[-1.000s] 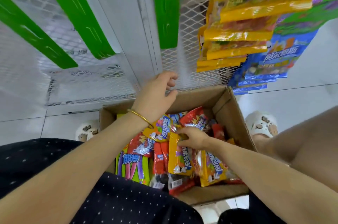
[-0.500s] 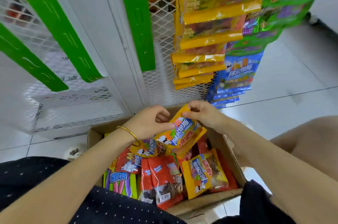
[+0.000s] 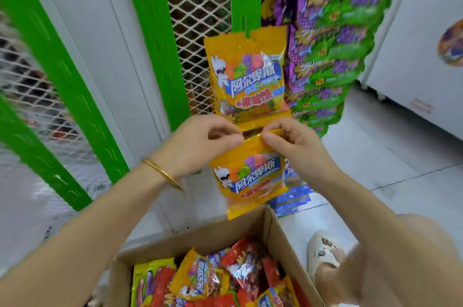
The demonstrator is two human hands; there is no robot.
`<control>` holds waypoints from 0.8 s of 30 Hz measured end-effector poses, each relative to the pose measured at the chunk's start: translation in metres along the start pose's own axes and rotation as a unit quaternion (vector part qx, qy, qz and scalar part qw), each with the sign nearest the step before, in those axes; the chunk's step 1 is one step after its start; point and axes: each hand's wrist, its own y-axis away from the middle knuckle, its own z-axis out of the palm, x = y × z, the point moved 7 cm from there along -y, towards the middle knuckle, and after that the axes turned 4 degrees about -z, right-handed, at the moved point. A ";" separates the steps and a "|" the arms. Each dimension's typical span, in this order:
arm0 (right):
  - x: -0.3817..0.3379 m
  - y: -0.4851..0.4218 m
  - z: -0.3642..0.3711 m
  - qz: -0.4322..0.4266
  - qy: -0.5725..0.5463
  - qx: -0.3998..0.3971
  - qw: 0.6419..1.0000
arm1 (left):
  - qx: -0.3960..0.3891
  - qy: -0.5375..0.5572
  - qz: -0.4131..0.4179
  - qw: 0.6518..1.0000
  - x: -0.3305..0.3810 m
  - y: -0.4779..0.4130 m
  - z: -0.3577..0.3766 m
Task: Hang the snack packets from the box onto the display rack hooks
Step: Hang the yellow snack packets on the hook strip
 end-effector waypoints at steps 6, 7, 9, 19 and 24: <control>-0.097 -0.047 -0.045 -0.159 0.075 0.144 0.974 | 0.301 -0.010 0.110 0.947 0.095 -0.050 -0.100; -0.107 -0.055 -0.049 -0.175 0.102 0.166 0.965 | 0.309 -0.003 0.105 0.945 0.101 -0.061 -0.106; -0.122 -0.069 -0.054 -0.198 0.127 0.206 0.950 | 0.307 0.022 0.088 0.947 0.107 -0.081 -0.113; -0.167 -0.110 -0.046 -0.274 0.242 0.319 0.875 | 0.272 -0.011 0.055 0.961 0.131 -0.099 -0.125; -0.171 -0.116 -0.043 -0.261 0.300 0.318 0.861 | 0.255 -0.041 0.047 0.965 0.132 -0.103 -0.128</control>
